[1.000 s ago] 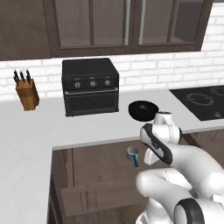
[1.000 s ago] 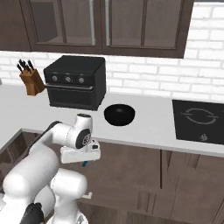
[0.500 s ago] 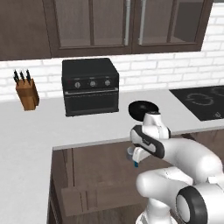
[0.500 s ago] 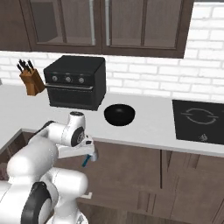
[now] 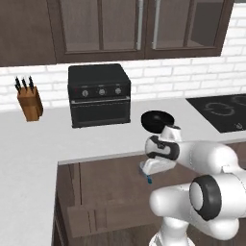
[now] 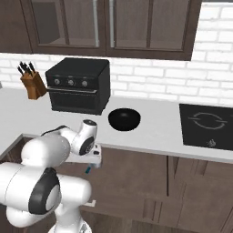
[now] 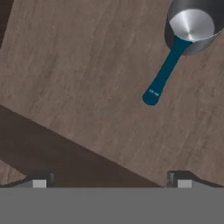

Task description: Pick the measuring cup from the drawer and place it on the counter.

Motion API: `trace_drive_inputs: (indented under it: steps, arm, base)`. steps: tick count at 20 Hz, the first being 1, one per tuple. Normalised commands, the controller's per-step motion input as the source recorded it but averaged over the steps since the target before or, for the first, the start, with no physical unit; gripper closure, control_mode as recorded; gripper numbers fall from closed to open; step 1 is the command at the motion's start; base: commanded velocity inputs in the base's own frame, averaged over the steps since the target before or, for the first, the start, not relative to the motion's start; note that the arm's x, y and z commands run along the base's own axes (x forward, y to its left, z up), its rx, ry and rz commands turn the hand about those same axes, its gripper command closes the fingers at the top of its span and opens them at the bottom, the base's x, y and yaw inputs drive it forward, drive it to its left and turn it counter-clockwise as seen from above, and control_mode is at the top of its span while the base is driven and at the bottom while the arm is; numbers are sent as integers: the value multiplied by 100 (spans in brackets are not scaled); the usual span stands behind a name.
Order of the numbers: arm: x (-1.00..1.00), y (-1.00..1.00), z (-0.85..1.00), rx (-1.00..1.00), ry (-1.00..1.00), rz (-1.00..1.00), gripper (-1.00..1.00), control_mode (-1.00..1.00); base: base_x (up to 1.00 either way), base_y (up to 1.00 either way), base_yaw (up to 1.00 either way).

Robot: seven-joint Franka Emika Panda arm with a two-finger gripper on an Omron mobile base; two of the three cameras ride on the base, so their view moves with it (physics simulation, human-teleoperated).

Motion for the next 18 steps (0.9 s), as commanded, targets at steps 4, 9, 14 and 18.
trace_drive_inputs:
  steps: [4, 9, 14, 18]
  arm:
    - [36, 7, -47, 2, -1, -19, -100, -100]
    - [50, 3, -40, 0, 0, -7, -100, -100]
    - [39, 0, -45, 0, 0, -2, -100, -100]
    - [47, 0, -39, 0, 0, 0, -100, -100]
  base:
    - [0, 0, 0]
    - [0, 0, 0]
    - [0, 0, 0]
    - [0, 0, 0]
